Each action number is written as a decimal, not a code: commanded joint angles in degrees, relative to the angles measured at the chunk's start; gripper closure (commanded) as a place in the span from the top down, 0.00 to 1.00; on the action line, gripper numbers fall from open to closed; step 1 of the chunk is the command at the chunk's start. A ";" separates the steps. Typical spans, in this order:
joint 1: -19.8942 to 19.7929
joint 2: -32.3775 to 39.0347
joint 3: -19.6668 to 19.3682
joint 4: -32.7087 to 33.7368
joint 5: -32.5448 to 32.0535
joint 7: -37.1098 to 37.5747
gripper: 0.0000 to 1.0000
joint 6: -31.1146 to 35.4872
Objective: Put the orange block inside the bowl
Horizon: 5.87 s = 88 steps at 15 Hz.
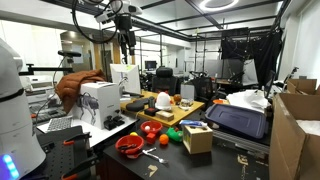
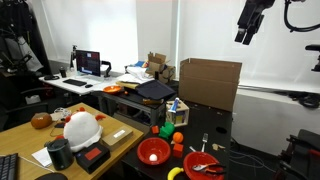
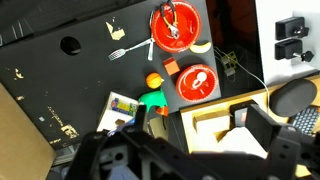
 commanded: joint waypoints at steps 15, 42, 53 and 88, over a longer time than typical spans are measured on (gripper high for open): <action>0.45 22.74 4.54 -0.99 -1.71 2.78 1.00 14.77; 9.25 77.21 3.25 36.78 -7.53 7.08 1.00 18.07; 5.27 86.24 4.19 46.45 -10.34 -1.44 1.00 12.47; 6.11 97.13 2.19 58.67 -15.02 -4.82 1.00 8.91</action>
